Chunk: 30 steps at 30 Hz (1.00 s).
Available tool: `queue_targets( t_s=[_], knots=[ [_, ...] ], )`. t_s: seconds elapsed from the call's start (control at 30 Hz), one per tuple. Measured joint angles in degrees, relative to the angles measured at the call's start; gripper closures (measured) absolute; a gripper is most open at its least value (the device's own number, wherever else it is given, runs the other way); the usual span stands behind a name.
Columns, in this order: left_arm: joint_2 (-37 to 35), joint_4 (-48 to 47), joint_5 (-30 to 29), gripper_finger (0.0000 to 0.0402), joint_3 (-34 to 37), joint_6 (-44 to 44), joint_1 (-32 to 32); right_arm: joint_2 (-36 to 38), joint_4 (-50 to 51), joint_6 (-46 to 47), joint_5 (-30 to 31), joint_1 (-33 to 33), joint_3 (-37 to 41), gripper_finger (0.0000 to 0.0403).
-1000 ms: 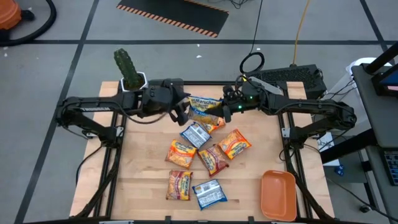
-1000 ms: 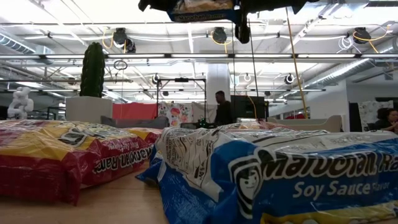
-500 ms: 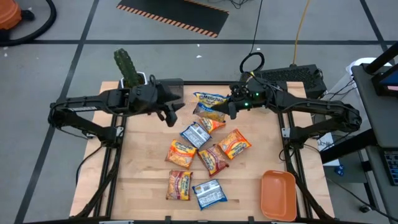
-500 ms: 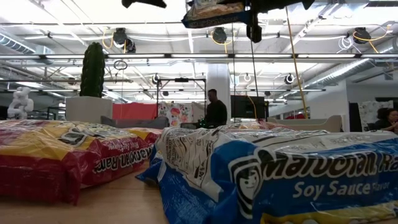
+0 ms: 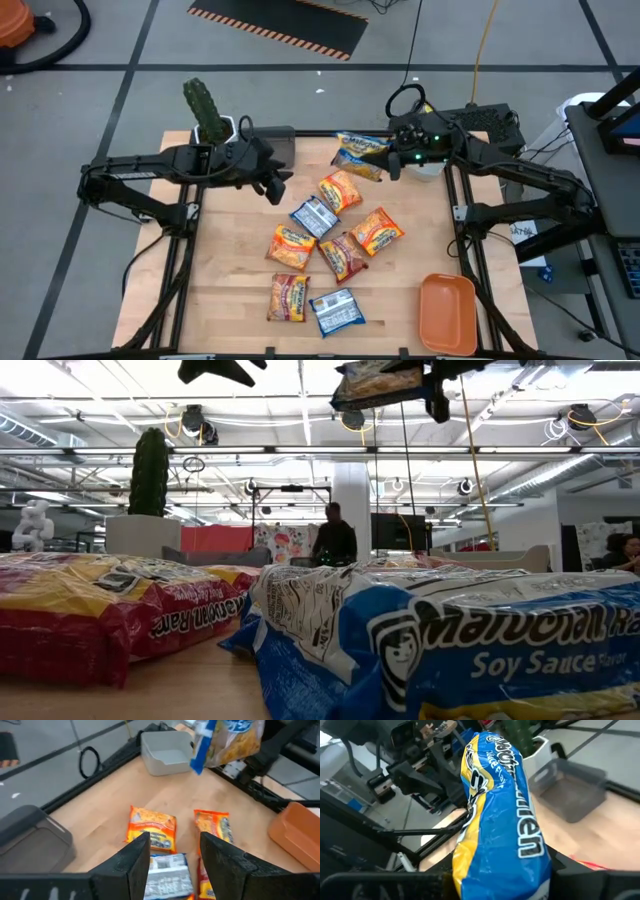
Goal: Sort Maruchan noodles
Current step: Put the left blue noodle pack into the gray bin
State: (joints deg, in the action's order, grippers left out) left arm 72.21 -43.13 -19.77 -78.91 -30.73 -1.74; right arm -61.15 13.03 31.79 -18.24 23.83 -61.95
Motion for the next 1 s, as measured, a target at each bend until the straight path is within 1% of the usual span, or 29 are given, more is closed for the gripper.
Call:
queue_targets(
  t_s=[0.1,0.2,0.33,0.4,0.5,0.57,0.73,0.8,0.87,0.93,1.0],
  knots=[
    [0.61,-0.08,-2.48,0.0224,0.07,-0.01,-0.02,1.62,2.37,-1.90,-0.26,2.11,0.00,0.0294],
    [0.81,0.16,-3.25,0.0224,0.07,-0.92,-0.16,2.67,5.31,-2.48,-2.91,4.46,0.00,0.0294],
    [1.96,-0.23,-3.82,0.0224,0.17,-4.95,-0.17,3.83,7.07,-1.44,-5.93,6.01,-0.02,0.0296],
    [2.84,0.71,-3.97,0.0224,-0.02,-6.96,-0.15,4.47,7.10,-1.26,-6.05,6.25,-0.01,0.0295],
    [3.69,0.46,-3.85,0.0224,0.13,-9.14,-0.09,5.08,7.01,1.38,-7.17,7.05,-0.02,0.0293],
    [4.94,2.33,-3.88,0.0224,0.06,-9.90,-0.08,5.42,7.11,3.39,-7.90,7.98,-0.02,0.0294],
    [6.39,4.94,-3.87,0.0224,-0.08,-7.68,-0.11,5.83,7.70,5.47,-8.95,9.34,-0.04,0.0294],
    [6.76,4.05,-3.79,0.0224,0.11,-6.03,-0.18,5.85,8.62,5.67,-9.00,9.99,-0.04,0.0294],
    [7.19,4.37,-3.61,0.0224,0.09,-5.62,-0.28,5.80,8.74,8.41,-9.04,10.73,-0.04,0.0294],
    [7.25,4.24,-2.10,0.0224,-0.02,-6.41,-0.77,5.65,8.45,11.43,-9.03,11.47,-0.64,0.0294],
    [7.23,3.74,-0.88,0.0224,0.07,-6.41,-1.40,5.21,8.11,12.15,-8.97,11.88,-2.30,0.0294]
  ],
)
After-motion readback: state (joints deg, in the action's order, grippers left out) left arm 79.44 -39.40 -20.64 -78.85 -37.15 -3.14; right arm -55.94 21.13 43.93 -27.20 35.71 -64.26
